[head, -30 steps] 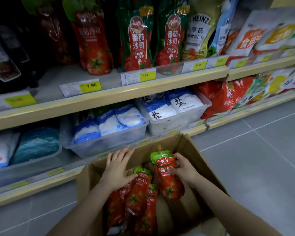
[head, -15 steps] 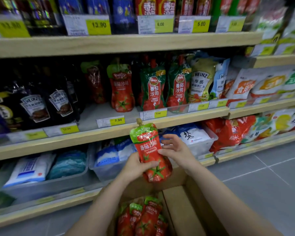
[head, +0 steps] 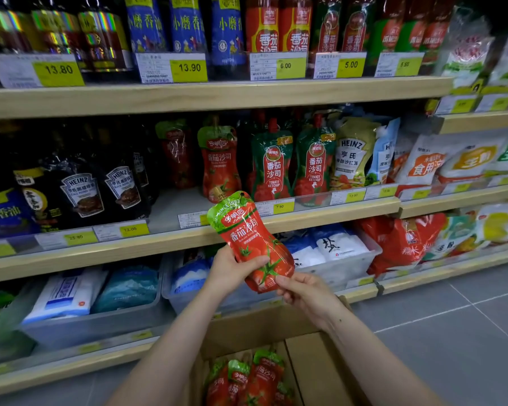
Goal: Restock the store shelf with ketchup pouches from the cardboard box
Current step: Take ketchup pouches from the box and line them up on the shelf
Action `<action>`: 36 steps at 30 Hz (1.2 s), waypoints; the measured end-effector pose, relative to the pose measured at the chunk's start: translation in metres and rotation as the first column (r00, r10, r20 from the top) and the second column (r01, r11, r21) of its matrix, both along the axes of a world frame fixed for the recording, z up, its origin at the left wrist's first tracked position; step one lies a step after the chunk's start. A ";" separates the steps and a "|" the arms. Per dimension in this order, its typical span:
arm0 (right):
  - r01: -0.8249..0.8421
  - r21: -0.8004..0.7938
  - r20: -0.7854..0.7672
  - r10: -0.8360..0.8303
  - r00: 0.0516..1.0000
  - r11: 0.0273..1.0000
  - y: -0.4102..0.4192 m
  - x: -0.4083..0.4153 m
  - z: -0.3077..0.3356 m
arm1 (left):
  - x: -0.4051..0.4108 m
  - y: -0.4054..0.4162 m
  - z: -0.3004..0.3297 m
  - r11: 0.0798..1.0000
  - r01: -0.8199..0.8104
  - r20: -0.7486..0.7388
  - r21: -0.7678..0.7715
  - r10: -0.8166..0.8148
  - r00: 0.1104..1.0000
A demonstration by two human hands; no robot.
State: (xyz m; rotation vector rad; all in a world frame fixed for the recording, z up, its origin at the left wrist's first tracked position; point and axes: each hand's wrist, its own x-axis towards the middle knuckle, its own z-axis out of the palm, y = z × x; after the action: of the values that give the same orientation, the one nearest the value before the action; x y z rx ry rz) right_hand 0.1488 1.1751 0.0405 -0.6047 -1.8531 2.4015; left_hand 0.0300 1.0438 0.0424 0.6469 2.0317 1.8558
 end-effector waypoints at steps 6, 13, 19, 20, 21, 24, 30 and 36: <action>-0.090 0.180 0.092 0.075 0.993 0.980 0.003 -0.007 0.004 | -0.008 -0.001 0.007 0.996 0.009 -0.052 -0.090 -0.014 0.999; -0.187 0.607 0.160 0.111 0.981 0.772 0.025 -0.025 0.034 | -0.021 -0.010 0.024 0.991 0.020 -0.150 -0.135 -0.041 0.988; -0.003 0.632 -0.032 0.030 0.999 0.775 0.035 -0.044 0.073 | -0.030 -0.022 0.031 0.977 0.031 -0.175 -0.212 -0.069 0.982; -0.036 0.601 -0.056 0.088 0.995 0.798 0.031 -0.047 0.077 | -0.030 -0.023 0.030 0.971 0.042 -0.184 -0.234 -0.087 0.979; -0.080 0.569 -0.072 0.146 0.987 0.819 0.025 -0.051 0.080 | -0.029 -0.023 0.029 0.965 0.055 -0.197 -0.255 -0.108 0.975; -0.151 0.539 -0.064 0.219 0.974 0.829 0.007 -0.060 0.080 | -0.024 -0.018 0.028 0.955 0.095 -0.223 -0.282 -0.162 0.961; -0.064 0.457 -0.174 0.160 0.972 0.887 0.003 -0.063 0.075 | -0.027 -0.024 0.024 0.968 0.121 -0.178 -0.219 -0.162 0.971; 0.062 0.623 -0.338 0.198 0.920 0.780 -0.005 -0.083 0.121 | -0.051 -0.033 0.063 0.995 0.089 -0.297 -0.038 -0.096 0.950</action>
State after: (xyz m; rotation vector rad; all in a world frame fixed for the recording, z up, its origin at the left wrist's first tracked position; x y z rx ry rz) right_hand 0.0654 1.1702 0.1616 0.0063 -2.2969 1.5800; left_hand -0.0210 1.0112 0.1052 1.0536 2.1577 1.7645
